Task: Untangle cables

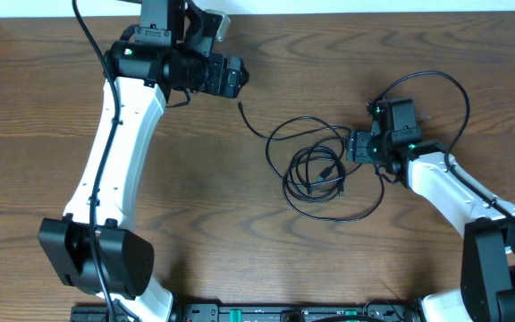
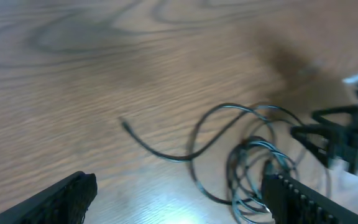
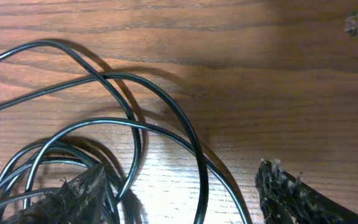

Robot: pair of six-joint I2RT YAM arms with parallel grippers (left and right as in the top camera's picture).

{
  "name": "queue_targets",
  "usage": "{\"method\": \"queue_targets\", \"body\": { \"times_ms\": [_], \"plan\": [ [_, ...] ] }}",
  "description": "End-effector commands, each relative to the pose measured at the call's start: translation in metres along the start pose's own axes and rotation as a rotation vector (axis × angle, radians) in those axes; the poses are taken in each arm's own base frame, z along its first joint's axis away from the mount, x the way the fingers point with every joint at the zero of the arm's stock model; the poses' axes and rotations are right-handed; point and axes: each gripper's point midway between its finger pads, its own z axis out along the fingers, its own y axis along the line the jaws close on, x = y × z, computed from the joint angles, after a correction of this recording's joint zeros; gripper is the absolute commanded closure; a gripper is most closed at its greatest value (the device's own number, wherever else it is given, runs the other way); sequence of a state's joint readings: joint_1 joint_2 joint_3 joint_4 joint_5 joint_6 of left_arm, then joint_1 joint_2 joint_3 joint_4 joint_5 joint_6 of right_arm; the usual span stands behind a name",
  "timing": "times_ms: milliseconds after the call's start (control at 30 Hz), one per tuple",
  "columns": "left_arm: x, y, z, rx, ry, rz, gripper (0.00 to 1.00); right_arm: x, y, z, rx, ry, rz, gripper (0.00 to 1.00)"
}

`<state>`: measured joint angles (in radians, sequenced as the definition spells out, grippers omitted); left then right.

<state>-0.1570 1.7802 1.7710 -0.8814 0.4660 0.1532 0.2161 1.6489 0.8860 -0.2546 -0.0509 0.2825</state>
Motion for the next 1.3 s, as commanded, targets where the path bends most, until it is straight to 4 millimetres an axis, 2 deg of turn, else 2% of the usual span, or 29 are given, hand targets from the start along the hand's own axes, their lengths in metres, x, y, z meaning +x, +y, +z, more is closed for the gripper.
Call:
{"method": "queue_targets", "body": {
  "times_ms": [0, 267, 433, 467, 533, 567, 800, 933, 1000, 1033, 1100, 1267],
  "plan": [
    [0.006, -0.021, -0.002, 0.132, -0.007, 0.046, 0.1, 0.009, 0.002, 0.009, 0.024, 0.02, 0.017, 0.26],
    [0.028, -0.031, 0.013, 0.234, 0.033, 0.057, 0.1, 0.018, 0.002, 0.016, 0.033, 0.048, 0.034, 0.34],
    [0.029, -0.031, 0.014, 0.234, 0.035, 0.056, 0.1, 0.017, 0.002, 0.017, 0.031, 0.044, 0.034, 0.62],
    [0.029, -0.031, 0.014, 0.234, 0.035, 0.056, 0.1, 0.016, 0.002, 0.017, 0.03, 0.041, 0.034, 0.7],
    [0.029, -0.031, 0.014, 0.235, 0.037, 0.054, 0.1, 0.015, 0.003, 0.017, 0.028, 0.036, 0.042, 0.96],
    [0.03, -0.032, 0.014, 0.239, 0.038, 0.055, 0.1, 0.014, 0.004, 0.017, 0.02, 0.033, 0.053, 0.99],
    [0.033, -0.037, 0.013, 0.263, 0.052, 0.044, 0.09, -0.006, 0.039, 0.014, -0.165, -0.02, 0.069, 0.99],
    [0.037, -0.037, 0.013, 0.266, 0.065, 0.036, 0.09, -0.024, 0.056, 0.005, -0.237, -0.038, 0.061, 0.99],
    [0.038, -0.038, 0.014, 0.271, 0.07, 0.034, 0.09, -0.039, 0.063, -0.003, -0.257, -0.059, 0.068, 0.99],
    [0.041, -0.04, 0.015, 0.289, 0.074, 0.036, 0.05, -0.059, 0.07, -0.014, -0.269, -0.083, 0.088, 0.99],
    [0.044, -0.045, 0.016, 0.326, 0.074, 0.045, 0.05, -0.08, 0.077, -0.026, -0.279, -0.109, 0.092, 0.99],
    [0.055, -0.052, 0.028, 0.408, 0.063, 0.036, 0.05, -0.14, 0.097, -0.075, -0.309, -0.193, 0.075, 0.99]
  ]
}}
